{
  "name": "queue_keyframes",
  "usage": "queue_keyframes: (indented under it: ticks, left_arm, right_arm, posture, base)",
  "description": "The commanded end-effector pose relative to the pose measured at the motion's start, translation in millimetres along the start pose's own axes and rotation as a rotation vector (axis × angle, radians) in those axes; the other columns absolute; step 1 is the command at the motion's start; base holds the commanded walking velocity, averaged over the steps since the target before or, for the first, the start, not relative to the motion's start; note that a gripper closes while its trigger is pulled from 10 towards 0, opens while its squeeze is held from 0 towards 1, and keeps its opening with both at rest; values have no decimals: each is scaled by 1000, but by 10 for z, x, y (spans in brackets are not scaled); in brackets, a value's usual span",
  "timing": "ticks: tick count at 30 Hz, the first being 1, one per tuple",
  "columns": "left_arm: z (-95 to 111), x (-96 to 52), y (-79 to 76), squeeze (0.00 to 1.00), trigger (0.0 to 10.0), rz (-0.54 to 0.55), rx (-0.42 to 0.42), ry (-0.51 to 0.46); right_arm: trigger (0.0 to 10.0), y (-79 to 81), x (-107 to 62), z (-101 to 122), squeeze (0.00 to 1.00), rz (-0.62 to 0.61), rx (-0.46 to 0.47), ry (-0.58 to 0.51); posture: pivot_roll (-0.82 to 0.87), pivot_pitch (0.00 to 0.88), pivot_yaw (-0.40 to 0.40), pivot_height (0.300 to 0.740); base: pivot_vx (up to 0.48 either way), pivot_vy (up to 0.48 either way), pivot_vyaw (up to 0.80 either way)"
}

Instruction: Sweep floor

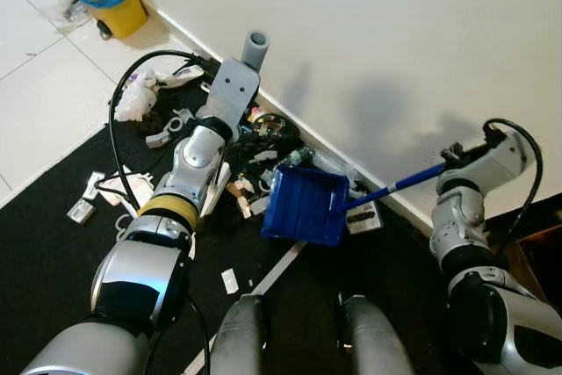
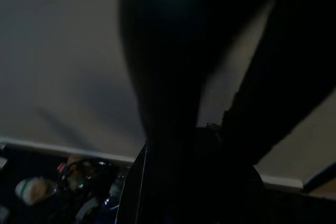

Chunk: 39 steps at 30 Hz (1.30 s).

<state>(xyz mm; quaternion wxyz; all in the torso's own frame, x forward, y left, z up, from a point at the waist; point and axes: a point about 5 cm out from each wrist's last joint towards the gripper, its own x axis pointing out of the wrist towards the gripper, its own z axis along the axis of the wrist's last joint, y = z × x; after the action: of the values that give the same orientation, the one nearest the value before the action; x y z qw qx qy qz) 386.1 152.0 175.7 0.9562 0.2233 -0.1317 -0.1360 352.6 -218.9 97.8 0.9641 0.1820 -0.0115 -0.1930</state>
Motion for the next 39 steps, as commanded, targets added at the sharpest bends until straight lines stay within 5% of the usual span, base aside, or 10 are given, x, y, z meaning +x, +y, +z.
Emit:
queue_keyframes:
  ticks: [1, 6, 9, 15, 20, 28, 32, 39]
  left_arm:
    - [38, -1, 91, 0, 10000, 13, 49, -27]
    - [25, -2, 73, 0, 10000, 14, 59, -22]
    - [20, -3, 71, 0, 10000, 15, 61, -20]
    - [20, 5, 69, 0, 10000, 15, 59, -16]
    - [40, 26, 47, 0, 10000, 9, 51, -21]
    - [40, 26, 47, 0, 10000, 9, 51, -21]
    - [43, 52, -57, 0, 10000, -2, 5, -15]
    - [58, 80, -137, 0, 10000, -27, -7, -12]
  right_arm:
    - [10000, -125, 26, 69, 0, -48, -83, -16]
    - [10000, -452, 28, 131, 0, -242, -185, -23]
    - [10000, -497, 23, 148, 0, -280, -200, -33]
    - [10000, -567, -25, 63, 0, -376, -112, 2]
    - [10000, -432, -106, -150, 0, -393, -32, 79]
    - [10000, -432, -106, -150, 0, -393, -32, 79]
    - [10000, -105, -177, -333, 0, -319, 49, 136]
    - [10000, 32, -188, -370, 0, -286, 96, 157]
  posture:
    - [-37, 266, -6, 740]
    - [-38, 268, -3, 740]
    - [-39, 270, -2, 740]
    - [-36, 278, 6, 740]
    - [-35, 281, 7, 740]
    - [-35, 281, 7, 740]
    - [-40, 313, 1, 740]
    - [-51, 330, 0, 740]
  base:
    - [0, 0, 0]
    - [0, 0, 0]
    - [0, 0, 0]
    - [0, 0, 0]
    - [0, 0, 0]
    - [0, 0, 0]
    - [0, 0, 0]
    - [0, 0, 0]
